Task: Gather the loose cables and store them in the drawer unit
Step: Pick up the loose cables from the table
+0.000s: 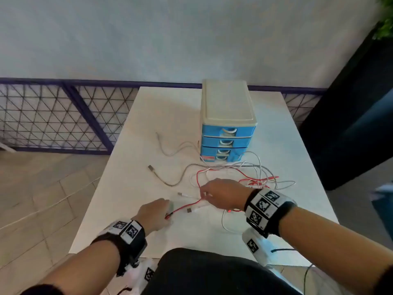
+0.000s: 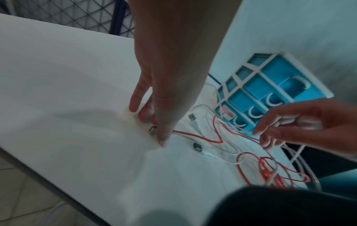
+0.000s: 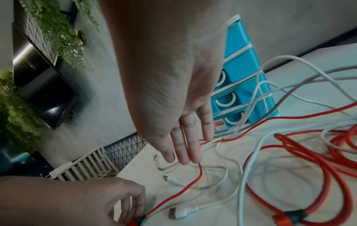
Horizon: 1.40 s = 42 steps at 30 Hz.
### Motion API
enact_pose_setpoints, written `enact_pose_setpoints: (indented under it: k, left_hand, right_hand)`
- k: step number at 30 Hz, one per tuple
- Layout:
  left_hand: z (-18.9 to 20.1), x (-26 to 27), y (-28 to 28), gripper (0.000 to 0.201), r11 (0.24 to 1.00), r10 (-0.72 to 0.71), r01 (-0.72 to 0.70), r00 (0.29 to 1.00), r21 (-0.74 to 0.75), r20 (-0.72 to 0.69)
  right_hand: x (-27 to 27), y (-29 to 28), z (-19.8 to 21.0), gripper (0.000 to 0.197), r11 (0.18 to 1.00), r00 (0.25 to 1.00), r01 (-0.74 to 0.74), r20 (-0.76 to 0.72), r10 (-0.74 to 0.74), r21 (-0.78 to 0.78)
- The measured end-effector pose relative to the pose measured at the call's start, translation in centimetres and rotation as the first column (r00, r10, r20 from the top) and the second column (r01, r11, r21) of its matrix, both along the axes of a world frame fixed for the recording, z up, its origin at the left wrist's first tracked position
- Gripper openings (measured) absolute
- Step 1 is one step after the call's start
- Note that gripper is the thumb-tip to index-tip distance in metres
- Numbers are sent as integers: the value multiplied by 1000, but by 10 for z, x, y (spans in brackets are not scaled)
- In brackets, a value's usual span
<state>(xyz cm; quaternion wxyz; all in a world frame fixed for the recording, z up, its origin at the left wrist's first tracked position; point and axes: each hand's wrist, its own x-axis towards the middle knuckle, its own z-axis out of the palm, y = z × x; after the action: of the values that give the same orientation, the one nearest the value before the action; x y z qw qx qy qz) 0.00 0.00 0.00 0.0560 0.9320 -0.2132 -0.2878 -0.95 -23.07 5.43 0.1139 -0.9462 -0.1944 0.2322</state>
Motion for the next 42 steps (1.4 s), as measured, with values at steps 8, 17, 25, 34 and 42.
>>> enact_pose_setpoints:
  k: [8,17,25,34,42]
  left_hand:
    - [44,28,-19,6,962,43,-40,999,-269,5]
    - [87,55,-70,14,399,352,-379,904,-835,-242]
    - [0,40,-69,16,920,-297,287,955,-266,1]
    - [-19,38,-65,14,955,-289,290,957,-57,23]
    - [-2,30,-54,8,975,-221,222,972,-5,-78]
  right_hand:
    - [22,10,-2,39,944,989,126,-108,-97,306]
    - [35,-16,36,16,788,905,304,97,-415,536]
    - [50,-32,63,20,285,698,534,-225,-679,796]
    - [49,-36,61,21,410,768,488,-156,-621,770]
    - [47,-46,54,27,533,825,466,-129,-551,706]
